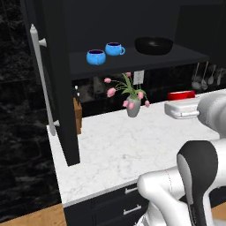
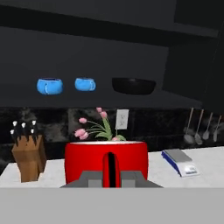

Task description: Gather all objects into one cabinet and sort the glasses and bowls to opposite sides.

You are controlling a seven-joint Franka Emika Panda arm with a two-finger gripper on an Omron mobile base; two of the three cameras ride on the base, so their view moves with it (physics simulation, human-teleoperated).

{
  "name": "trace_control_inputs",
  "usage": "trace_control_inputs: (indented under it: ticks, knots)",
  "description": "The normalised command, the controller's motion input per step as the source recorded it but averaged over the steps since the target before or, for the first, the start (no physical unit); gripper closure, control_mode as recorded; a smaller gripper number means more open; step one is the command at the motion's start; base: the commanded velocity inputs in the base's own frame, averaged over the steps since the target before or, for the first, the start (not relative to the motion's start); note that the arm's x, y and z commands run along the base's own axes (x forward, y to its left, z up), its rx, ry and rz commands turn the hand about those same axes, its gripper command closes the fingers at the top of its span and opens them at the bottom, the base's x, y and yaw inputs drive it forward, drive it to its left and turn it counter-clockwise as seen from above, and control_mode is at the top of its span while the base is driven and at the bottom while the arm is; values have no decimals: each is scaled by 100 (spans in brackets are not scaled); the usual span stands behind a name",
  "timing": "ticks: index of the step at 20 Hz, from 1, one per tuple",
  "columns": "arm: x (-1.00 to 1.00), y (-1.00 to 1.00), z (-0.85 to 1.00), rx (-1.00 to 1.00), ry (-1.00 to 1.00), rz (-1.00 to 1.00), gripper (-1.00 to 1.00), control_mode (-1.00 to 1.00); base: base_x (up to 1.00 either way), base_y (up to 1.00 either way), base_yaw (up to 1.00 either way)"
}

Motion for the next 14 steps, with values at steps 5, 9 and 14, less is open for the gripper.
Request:
trace_control_inputs:
  ticks: [5, 9, 14]
  knots:
    - [-38, -26, 2, 17, -15, 0, 100, -100, 0, 0, 0]
    - [-37, -22, 17, 17, -2, 0, 100, -100, 0, 0, 0]
    - [-13, -5, 25, 6, 0, 6, 100, -100, 0, 0, 0]
